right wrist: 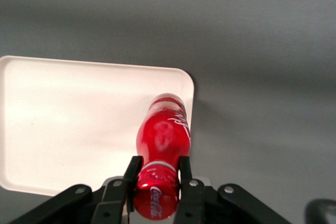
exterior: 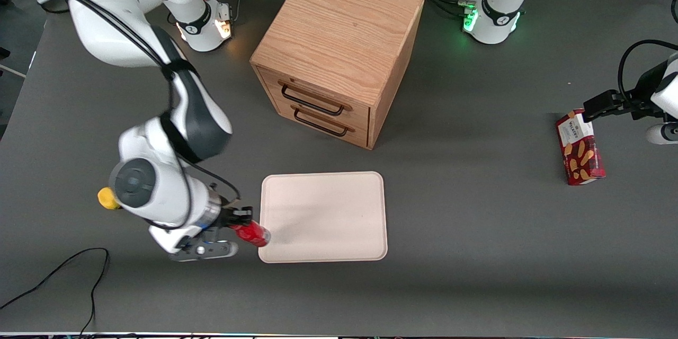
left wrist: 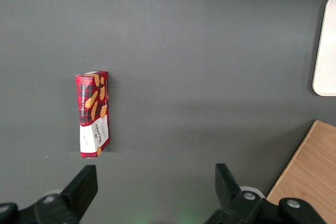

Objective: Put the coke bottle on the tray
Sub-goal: 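Carry the bottle over the white tray's corner with the right gripper, then lower the bottle onto the tray and open the right gripper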

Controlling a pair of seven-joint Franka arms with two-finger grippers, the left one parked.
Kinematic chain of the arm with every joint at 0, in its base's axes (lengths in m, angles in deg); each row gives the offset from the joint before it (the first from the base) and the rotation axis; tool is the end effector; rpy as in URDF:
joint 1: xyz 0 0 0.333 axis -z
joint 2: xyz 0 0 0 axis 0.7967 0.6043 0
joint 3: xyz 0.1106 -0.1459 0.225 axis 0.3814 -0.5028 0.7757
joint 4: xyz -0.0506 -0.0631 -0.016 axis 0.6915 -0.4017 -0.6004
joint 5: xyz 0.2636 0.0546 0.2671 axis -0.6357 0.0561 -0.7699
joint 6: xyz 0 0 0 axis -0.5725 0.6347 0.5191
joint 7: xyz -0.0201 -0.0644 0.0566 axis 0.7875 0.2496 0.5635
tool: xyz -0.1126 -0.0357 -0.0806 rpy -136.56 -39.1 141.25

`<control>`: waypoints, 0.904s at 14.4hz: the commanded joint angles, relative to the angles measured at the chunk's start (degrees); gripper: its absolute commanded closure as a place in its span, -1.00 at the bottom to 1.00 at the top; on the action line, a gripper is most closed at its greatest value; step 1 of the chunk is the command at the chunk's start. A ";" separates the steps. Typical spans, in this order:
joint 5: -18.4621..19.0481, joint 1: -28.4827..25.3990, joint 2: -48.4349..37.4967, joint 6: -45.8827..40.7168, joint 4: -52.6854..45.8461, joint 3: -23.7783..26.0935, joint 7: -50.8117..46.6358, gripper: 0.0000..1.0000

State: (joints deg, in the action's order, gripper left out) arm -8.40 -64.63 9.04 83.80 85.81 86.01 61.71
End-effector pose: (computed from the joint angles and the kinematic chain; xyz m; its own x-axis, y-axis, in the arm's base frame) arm 0.6993 0.2575 0.3249 0.9948 0.0919 0.0442 0.0949 -0.9928 -0.0726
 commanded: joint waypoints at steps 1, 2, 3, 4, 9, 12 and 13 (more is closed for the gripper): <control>1.71 -0.84 2.09 0.59 -2.68 0.37 0.58 1.00; 1.71 -0.93 2.88 1.29 -2.59 0.37 0.49 1.00; 1.71 -0.93 3.32 2.08 -2.24 0.37 0.23 0.98; 1.71 -1.02 3.76 3.22 -1.54 0.37 0.14 0.98; 1.62 -1.02 4.03 7.53 1.18 0.28 -2.84 -1.00; 1.62 -0.76 3.68 9.30 1.89 0.28 -3.20 -1.00; 1.62 -0.67 3.42 9.30 1.89 0.28 -3.20 -1.00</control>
State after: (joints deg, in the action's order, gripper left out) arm -7.98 -65.56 13.64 91.87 86.28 86.00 60.32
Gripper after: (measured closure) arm 0.132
